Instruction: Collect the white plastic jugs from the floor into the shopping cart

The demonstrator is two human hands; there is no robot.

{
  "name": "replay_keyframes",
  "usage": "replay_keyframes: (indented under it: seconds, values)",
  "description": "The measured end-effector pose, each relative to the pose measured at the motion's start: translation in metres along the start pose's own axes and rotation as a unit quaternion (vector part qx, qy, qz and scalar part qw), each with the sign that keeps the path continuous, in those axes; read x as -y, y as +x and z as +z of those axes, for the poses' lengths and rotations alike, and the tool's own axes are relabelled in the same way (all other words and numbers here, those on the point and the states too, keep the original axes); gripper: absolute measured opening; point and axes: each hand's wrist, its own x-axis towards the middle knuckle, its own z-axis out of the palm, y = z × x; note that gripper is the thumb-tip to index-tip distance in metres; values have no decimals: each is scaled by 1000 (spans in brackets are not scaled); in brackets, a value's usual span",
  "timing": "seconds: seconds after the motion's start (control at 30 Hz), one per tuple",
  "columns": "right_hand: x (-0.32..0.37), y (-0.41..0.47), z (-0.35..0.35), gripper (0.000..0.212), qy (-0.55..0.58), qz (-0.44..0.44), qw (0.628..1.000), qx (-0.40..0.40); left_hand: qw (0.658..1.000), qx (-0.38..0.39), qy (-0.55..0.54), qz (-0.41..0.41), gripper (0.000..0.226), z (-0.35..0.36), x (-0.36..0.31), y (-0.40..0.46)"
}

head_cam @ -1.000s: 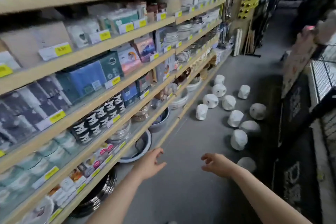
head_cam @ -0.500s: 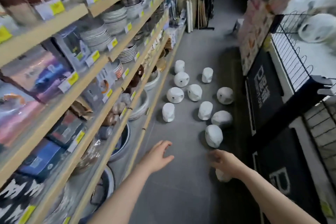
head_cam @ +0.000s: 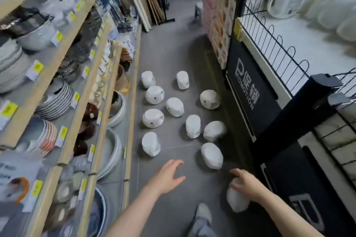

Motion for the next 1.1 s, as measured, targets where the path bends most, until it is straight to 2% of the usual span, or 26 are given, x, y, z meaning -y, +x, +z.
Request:
replay_keyframes:
  seconds: [0.13,0.33,0.47,0.57,0.73,0.9,1.03,1.1]
  values:
    - [-5,31,-16,55,34,37,999,-6,1000,22,2,14,48,-25,-6,59]
    - [-17,56,-20,54,107,91,989,-35,993,95,48,57,45,-38,-9,137]
    - [-35,72,0,62,140,141,980,-23,984,131,57,107,45,-23,-7,197]
    - [-54,90,26,69,173,191,965,-47,968,175,88,158,50,5,0,243]
    - [-100,131,88,80,238,268,926,-115,916,233,174,275,60,90,12,309]
    - [-164,185,176,103,260,342,890,-152,857,268,225,380,74,206,29,353]
    - [-214,235,250,111,253,378,875,-163,775,310,305,460,87,314,45,383]
    - [-237,262,286,117,258,386,864,-194,741,315,334,490,93,368,46,400]
